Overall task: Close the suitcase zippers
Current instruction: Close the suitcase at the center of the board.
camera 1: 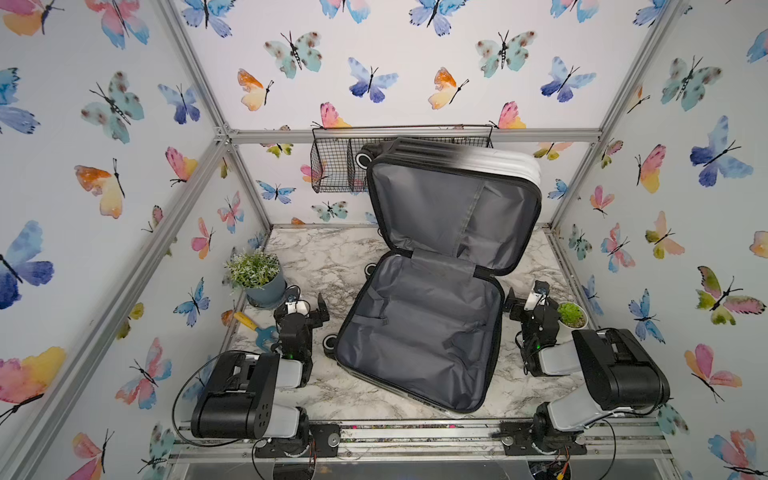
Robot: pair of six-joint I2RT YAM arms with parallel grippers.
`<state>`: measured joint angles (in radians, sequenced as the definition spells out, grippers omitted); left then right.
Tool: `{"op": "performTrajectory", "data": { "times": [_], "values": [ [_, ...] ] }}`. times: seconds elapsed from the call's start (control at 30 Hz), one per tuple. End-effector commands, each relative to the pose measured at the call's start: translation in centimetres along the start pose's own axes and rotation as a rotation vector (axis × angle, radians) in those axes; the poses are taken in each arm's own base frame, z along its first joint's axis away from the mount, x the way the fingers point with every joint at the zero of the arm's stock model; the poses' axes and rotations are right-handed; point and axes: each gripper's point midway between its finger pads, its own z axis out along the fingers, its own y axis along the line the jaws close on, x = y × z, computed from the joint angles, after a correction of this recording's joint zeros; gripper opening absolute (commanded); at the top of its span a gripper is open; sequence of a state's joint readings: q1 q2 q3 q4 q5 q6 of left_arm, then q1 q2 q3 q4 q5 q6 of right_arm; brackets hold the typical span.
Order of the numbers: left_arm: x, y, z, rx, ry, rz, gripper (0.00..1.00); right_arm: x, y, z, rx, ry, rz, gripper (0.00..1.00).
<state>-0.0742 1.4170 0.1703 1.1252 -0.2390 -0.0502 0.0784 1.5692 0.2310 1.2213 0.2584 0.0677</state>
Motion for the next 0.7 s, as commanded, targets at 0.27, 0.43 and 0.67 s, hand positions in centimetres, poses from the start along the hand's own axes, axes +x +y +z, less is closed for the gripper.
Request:
{"op": "performTrajectory", "data": {
  "times": [0.27,0.43,0.67],
  "values": [
    [-0.99,-0.09,0.34,-0.002,-0.029,-0.002,0.99,-0.35,-0.19,-0.07,0.015,-0.017,0.014,0.99],
    [-1.01,-0.07,0.38,-0.002,-0.029,-0.002,0.98,-0.32,-0.17,-0.08,0.014,-0.016,0.014,0.99],
    [-0.95,-0.10,0.35,-0.001,-0.027,-0.001,0.98,-0.24,-0.16,-0.02,0.015,-0.011,0.014,0.99]
  ]
}}
